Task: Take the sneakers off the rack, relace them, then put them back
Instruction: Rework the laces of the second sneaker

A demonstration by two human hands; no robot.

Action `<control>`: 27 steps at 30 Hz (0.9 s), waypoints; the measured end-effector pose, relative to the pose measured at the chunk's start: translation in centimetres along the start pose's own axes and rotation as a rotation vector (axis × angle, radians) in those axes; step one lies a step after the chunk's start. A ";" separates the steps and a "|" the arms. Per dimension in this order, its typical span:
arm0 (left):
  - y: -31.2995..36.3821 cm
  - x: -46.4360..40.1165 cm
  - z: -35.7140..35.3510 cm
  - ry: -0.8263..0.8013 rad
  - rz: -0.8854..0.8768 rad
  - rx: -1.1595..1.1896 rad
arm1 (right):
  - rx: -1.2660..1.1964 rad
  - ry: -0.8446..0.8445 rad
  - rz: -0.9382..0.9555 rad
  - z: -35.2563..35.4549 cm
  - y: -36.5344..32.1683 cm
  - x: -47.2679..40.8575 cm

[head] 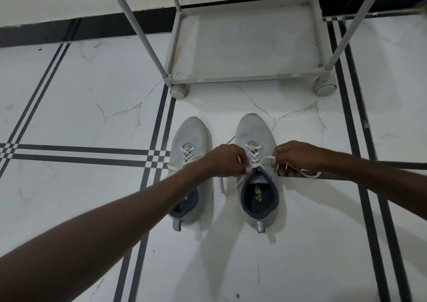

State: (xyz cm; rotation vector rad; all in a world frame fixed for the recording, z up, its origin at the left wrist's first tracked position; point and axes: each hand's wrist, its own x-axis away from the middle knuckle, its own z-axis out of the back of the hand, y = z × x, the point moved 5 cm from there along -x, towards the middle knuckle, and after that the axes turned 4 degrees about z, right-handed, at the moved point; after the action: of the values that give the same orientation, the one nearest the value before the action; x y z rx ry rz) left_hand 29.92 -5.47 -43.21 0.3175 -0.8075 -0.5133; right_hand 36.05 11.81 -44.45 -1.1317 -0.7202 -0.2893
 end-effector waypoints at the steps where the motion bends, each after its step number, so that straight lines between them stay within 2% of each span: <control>1: -0.1 0.1 -0.2 -0.003 0.007 0.007 | 0.049 0.019 0.041 0.0 -0.2 0.1; 5: -0.3 0.6 0.2 0.015 0.058 0.140 | 0.317 0.041 0.259 0.5 -0.6 0.6; 7: -0.4 0.7 0.2 0.013 0.078 0.177 | 0.415 0.057 0.310 0.6 -0.6 0.7; 9: -0.3 0.9 -0.2 0.000 0.084 0.216 | 0.478 0.146 0.338 0.9 -1.1 0.7; 12: -0.4 0.6 0.3 0.127 0.060 0.045 | 0.316 0.188 0.281 0.1 -0.8 0.5; 15: -0.4 0.9 0.2 0.176 0.017 0.004 | 0.122 0.050 0.155 -1.2 1.4 0.3; 18: -1.4 1.1 -0.6 0.194 0.024 0.019 | -0.008 -0.072 0.112 -1.1 2.4 0.6; 22: -2.6 1.5 -1.5 0.142 0.036 0.077 | 0.054 -0.122 0.119 -0.2 3.1 0.2; 27: -4.2 1.7 -2.4 0.045 0.200 0.117 | 0.251 -0.089 0.131 0.0 4.2 -0.4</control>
State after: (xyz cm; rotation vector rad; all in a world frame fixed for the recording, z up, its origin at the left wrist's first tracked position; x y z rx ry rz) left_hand 31.37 -9.68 -45.68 0.3504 -0.8172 -0.2710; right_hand 38.13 13.52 -47.73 -0.9516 -0.7346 -0.0354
